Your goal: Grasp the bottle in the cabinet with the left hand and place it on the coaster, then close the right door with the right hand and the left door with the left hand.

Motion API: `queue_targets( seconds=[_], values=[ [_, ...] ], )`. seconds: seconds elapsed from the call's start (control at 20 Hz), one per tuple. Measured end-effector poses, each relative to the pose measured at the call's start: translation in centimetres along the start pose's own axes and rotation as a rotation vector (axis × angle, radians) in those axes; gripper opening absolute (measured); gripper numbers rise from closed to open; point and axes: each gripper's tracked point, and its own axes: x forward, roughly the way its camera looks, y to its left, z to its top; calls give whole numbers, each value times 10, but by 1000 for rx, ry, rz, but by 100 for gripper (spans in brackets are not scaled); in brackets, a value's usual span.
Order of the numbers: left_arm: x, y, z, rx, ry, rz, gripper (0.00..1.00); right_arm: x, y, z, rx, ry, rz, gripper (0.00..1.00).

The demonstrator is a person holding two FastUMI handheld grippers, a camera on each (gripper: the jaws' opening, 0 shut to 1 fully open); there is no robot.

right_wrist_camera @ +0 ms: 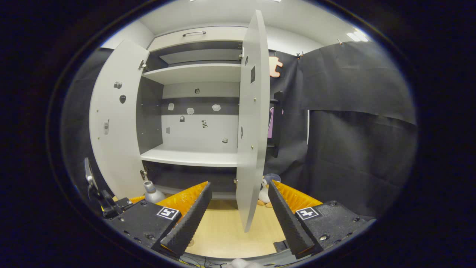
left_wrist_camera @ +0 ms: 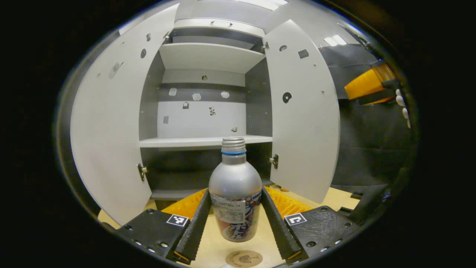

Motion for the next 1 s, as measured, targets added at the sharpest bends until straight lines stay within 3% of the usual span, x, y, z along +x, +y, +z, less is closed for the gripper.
queue_targets(
  seconds=[0.1,0.2,0.25,0.45,0.55,0.75,0.8,1.0],
  values=[
    [-10,-4,-24,10,-7,-15,79,0,-2,-6,-10,25,-6,100],
    [-14,-10,-40,35,-36,-30,83,-1,-1,-12,-19,46,-3,100],
    [-16,-10,-47,48,-48,-32,79,-1,-1,-16,-27,60,0,100],
    [-20,-22,-85,74,-36,-56,82,0,3,-25,-49,97,15,99],
    [-19,-21,-104,94,-11,-54,79,-1,7,-25,-58,102,27,100],
    [-20,-14,-124,50,18,-41,82,-5,10,-27,-72,108,39,99],
    [-21,-12,-128,44,25,-38,79,-5,10,-28,-75,111,39,99],
    [-24,-14,-135,35,21,-46,80,-7,11,-31,-77,120,40,99]
  ],
)
